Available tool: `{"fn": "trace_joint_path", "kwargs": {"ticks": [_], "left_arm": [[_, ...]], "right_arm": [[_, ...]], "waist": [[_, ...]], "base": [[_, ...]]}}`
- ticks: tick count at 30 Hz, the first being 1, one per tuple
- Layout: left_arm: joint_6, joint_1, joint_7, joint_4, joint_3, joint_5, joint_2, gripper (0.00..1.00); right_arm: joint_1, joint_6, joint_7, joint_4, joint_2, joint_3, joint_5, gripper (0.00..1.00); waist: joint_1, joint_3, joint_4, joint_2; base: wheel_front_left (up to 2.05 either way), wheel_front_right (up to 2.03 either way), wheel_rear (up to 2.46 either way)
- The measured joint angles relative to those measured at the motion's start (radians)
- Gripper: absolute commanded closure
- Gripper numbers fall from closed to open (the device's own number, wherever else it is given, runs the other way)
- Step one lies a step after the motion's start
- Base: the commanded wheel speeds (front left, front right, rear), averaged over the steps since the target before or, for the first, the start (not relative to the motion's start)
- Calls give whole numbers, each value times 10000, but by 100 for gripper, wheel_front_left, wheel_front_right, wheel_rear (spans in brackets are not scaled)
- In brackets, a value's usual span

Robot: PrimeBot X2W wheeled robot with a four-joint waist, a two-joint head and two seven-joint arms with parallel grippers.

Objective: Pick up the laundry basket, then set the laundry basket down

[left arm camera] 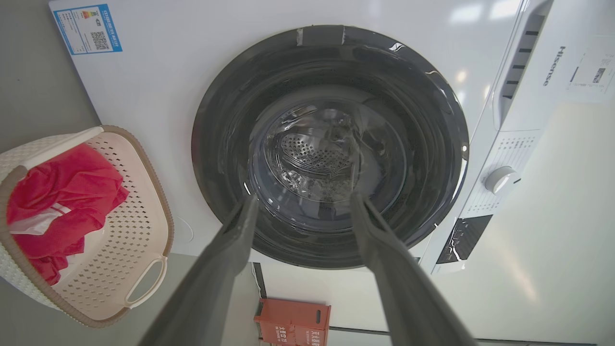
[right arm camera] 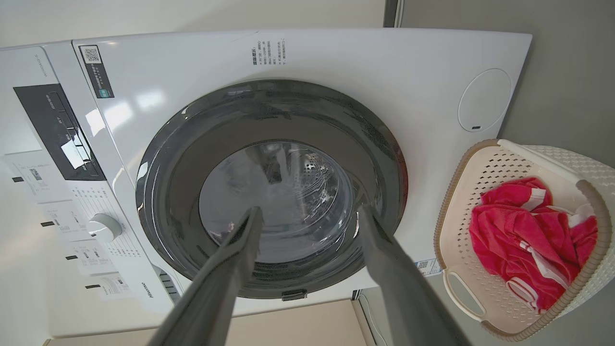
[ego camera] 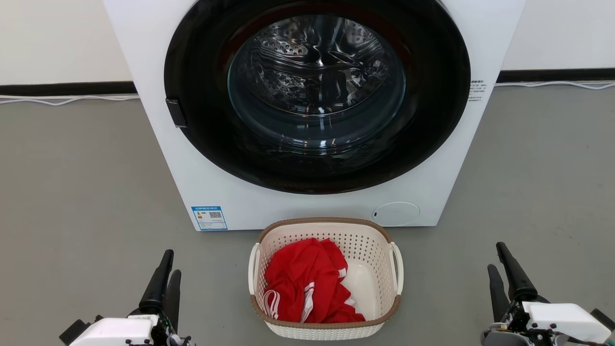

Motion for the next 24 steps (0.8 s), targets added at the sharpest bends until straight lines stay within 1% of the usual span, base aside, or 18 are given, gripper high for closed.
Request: {"fn": "trace_joint_path", "kwargs": {"ticks": [4, 8, 17, 24], "left_arm": [[0, 1, -84, -35, -42, 8, 0, 0], [0, 1, -251, -77, -98, 138, 2, 0], [0, 2, -470, -178, -268, 861, 8, 0], [-2, 10, -688, -211, -339, 1705, 15, 0]], "right_arm": [[0, 0, -92, -42, 0, 65, -174, 0], [1, 0, -234, -90, 0, 136, -581, 0], [1, 0, -456, -222, -6, 215, -1636, 0], [-2, 0, -679, -351, -81, 351, -2884, 0]], "waist": [[0, 13, -10, 0], [-1, 23, -29, 0], [-1, 55, -71, 0], [-1, 85, -99, 0]], "base": [[0, 0, 0], [0, 0, 0], [0, 0, 0], [0, 0, 0]]}}
